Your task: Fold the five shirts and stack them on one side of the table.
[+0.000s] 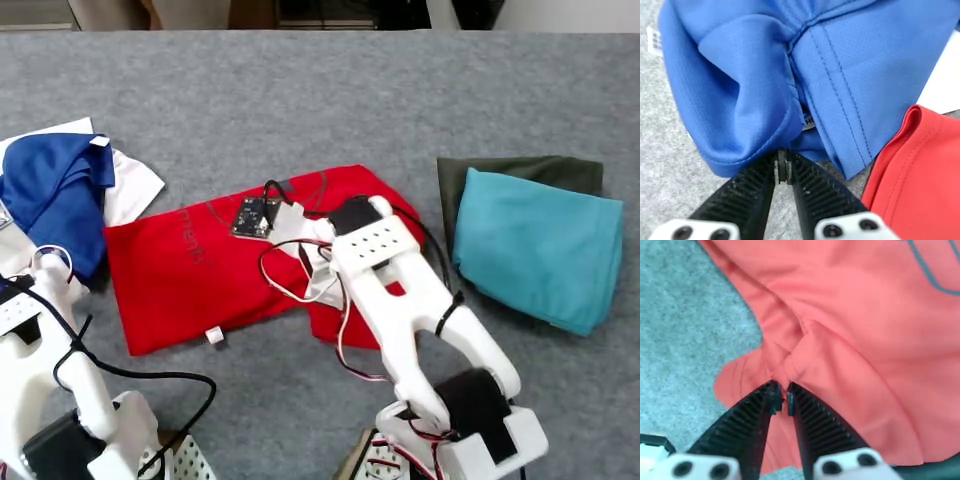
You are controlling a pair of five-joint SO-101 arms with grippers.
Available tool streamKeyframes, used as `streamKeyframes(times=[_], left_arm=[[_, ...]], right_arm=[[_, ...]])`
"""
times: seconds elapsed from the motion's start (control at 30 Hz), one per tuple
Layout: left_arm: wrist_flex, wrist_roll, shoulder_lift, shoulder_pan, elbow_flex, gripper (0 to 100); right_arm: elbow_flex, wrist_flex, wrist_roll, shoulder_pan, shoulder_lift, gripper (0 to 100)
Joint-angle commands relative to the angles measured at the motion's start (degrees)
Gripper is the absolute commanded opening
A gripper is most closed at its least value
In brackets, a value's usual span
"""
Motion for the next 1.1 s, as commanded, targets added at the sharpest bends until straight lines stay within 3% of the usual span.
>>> streamKeyframes(times=[0.0,0.3,0.77,1.07], left_arm=[[-0.8,0.3,-1.7,0.4,0.1,2],[-0.8,0.3,-1.7,0.4,0.1,2],[-0.8,0.3,-1.7,0.4,0.1,2],[-0.7,0.3,-1.7,0.4,0.1,2]], right_arm=[[0.0,0.2,0.4,-0.8,-2.7,0.4],[0.0,0.5,0.7,-0.8,-2.7,0.4],[2.0,10.9,3.5,-1.2,-8.7,0.4],[9.8,7.6,3.3,-3.1,-10.3,0.4]])
